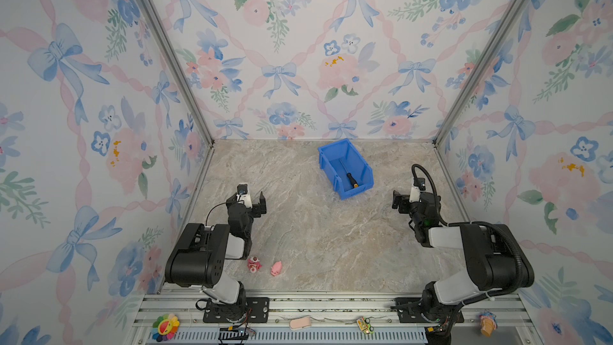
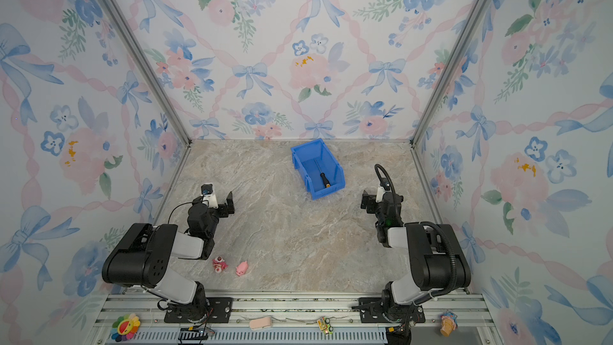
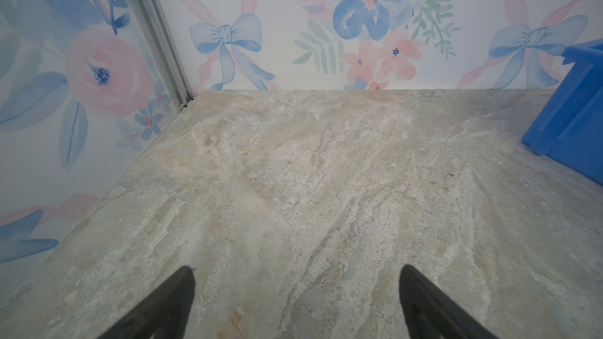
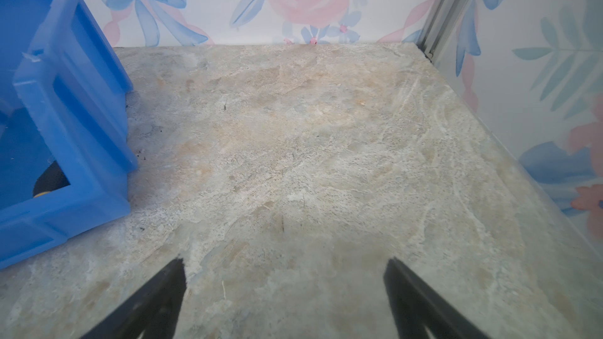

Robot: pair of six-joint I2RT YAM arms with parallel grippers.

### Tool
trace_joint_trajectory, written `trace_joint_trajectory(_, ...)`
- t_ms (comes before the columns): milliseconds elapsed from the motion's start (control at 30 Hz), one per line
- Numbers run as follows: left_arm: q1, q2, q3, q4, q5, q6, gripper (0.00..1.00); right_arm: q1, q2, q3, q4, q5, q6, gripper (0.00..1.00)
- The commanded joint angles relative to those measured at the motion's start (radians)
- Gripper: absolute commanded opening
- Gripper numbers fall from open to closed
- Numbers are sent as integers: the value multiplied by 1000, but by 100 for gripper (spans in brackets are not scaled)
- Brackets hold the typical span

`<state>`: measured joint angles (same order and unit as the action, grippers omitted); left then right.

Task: Put the screwdriver in the bin
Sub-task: Reset both arms

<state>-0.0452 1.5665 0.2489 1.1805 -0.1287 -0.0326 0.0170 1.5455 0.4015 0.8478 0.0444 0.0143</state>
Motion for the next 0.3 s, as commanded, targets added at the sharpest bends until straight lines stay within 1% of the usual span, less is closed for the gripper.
trace_joint_trajectory(0, -1, -2, -7, 24, 17, 18, 98, 9, 2, -5, 47, -12, -10, 97)
trace_joint_trajectory(267, 4, -3, -5, 22, 31, 17, 98, 9, 2, -4, 48, -12, -11, 97)
